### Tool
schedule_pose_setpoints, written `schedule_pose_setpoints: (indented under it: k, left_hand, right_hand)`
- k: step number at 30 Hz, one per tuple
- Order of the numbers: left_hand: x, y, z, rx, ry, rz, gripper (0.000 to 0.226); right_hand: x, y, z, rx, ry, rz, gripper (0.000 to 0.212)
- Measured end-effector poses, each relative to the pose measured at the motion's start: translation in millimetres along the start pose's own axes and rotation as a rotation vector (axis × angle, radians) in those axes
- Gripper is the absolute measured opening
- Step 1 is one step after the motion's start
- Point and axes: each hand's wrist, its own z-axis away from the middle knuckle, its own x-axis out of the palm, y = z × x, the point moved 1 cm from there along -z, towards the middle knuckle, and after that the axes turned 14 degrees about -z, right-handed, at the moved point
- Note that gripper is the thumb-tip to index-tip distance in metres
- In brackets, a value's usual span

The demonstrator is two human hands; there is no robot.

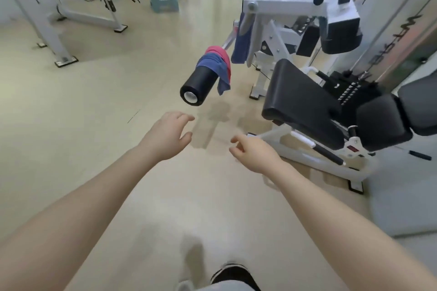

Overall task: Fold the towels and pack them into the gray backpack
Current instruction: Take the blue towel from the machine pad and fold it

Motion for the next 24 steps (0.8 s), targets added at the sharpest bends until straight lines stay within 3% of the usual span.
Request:
schedule_pose_setpoints:
  k: [7,12,17,24]
  left_hand:
    - [16,-52,-140,-0.036,-0.12,0.073,0.043]
    - [24,-89,-269,-0.081,-0.183,0.114,0.031]
    - [22,-125,-377,-0.117,-0.217,0.125,0.043]
    - [42,-183,-496,-0.129,-0.278,0.153,0.044]
  right_hand:
    - [-45,-1,-164,-0.003,0.003,0.04,0.036]
    - [-85,5,-304,-0.014,-0.014,0.058,0.034]
    - [-126,-5,-429,-0.049,-0.049,0.12,0.026]
    - [-144,-4,-573,0.016,0.008,0.106,0.023]
